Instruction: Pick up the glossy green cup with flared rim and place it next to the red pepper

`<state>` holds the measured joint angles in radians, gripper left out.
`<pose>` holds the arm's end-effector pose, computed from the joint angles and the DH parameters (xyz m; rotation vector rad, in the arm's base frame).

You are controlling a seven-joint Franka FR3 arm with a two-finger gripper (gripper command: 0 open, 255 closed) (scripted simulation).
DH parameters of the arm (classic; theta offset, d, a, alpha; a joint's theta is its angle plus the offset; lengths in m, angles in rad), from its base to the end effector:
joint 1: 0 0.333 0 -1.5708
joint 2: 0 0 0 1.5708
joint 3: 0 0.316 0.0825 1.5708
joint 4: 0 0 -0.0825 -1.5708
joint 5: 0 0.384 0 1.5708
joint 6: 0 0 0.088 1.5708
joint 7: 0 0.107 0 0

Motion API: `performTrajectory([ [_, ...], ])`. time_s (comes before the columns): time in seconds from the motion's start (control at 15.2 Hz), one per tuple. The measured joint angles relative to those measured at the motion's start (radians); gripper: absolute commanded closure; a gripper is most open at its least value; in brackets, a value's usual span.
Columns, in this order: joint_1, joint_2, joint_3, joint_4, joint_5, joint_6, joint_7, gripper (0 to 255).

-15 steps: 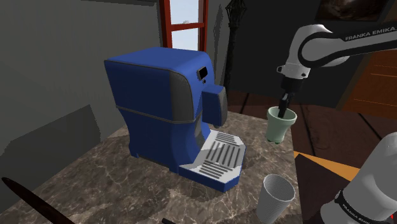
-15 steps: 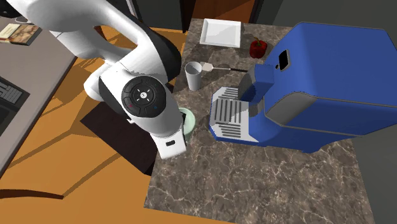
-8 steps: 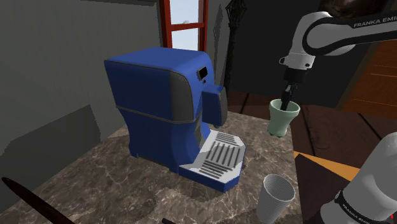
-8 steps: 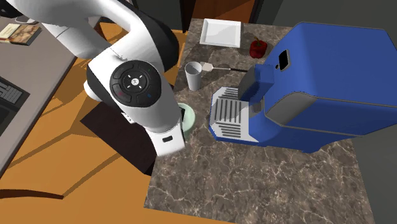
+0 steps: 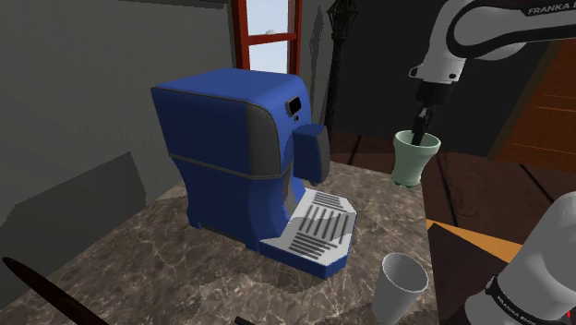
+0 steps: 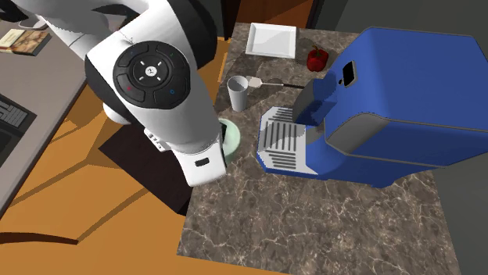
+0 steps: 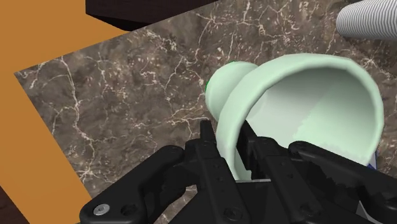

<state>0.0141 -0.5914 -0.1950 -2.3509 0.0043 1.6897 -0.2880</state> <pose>0.3599 -0.0754 0.5331 -3.0061 -0.2156 0.0791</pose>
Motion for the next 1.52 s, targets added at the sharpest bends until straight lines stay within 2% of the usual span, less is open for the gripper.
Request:
performTrajectory([
  [0.66, 0.007, 0.006, 0.013, 0.124, 0.01, -0.118, 0.018, 255],
  [1.06, 0.057, 0.033, 0.119, 0.135, 0.078, -0.092, 0.147, 255],
  [1.52, 0.117, 0.122, 0.243, 0.205, 0.148, -0.054, 0.304, 255],
])
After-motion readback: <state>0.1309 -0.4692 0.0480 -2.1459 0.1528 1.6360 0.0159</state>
